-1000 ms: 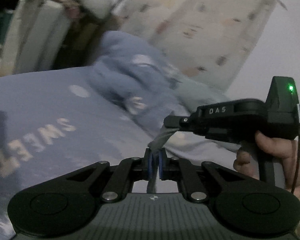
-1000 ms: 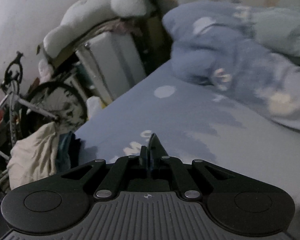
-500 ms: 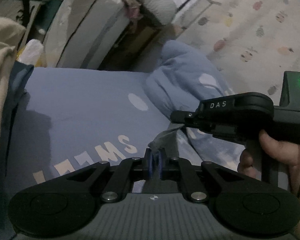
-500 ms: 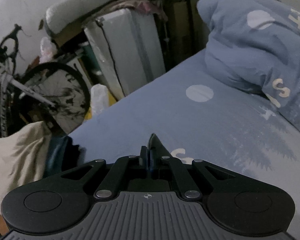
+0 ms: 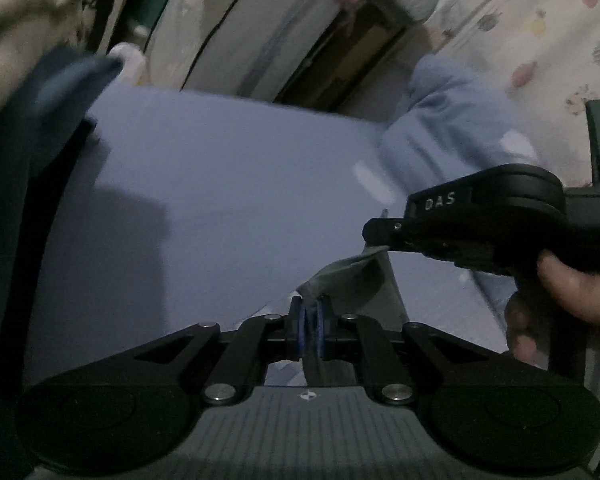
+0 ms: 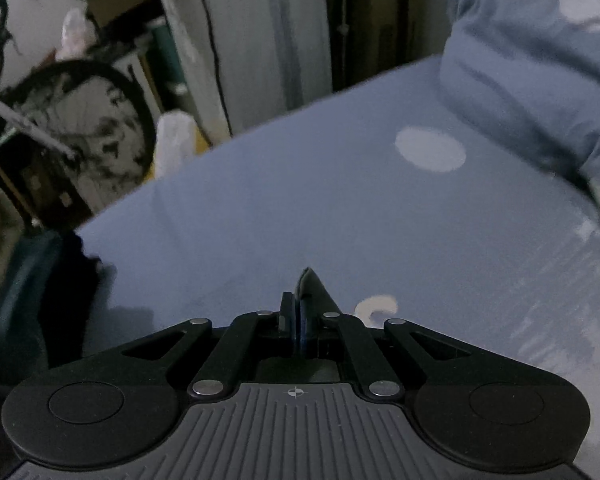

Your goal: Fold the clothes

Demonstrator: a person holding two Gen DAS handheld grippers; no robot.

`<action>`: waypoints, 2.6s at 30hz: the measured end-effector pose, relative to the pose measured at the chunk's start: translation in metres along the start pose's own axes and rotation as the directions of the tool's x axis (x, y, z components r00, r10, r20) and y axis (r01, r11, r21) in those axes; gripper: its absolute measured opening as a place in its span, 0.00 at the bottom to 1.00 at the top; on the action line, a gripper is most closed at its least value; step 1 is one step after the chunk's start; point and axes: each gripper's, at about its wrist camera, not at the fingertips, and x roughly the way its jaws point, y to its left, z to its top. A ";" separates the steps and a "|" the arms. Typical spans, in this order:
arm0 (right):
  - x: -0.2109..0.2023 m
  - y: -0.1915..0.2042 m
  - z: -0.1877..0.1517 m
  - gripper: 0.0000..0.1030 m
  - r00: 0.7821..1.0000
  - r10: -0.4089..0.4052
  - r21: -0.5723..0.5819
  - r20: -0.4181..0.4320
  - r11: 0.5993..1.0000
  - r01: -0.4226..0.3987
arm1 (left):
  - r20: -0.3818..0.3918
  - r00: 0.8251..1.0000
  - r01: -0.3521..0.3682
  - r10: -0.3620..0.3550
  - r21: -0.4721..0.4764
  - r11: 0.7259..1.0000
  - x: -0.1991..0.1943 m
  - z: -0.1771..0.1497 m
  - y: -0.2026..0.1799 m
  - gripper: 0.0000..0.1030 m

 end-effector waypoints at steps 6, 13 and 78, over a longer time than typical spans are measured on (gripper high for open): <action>0.026 0.006 -0.012 0.03 0.999 0.008 -0.018 -0.052 1.000 -0.009 | -0.031 0.999 -0.035 0.034 -0.035 0.999 0.014 -0.010 0.018 0.09; 0.039 0.006 -0.018 0.03 0.998 0.014 -0.008 -0.063 1.000 -0.015 | -0.020 0.999 -0.040 0.040 -0.011 0.999 0.012 -0.011 0.022 0.09; -0.442 -0.430 -0.548 0.15 0.920 -0.369 0.430 -0.134 0.814 0.389 | -0.514 0.829 0.526 -0.220 0.584 0.619 -0.151 -0.527 -0.375 0.53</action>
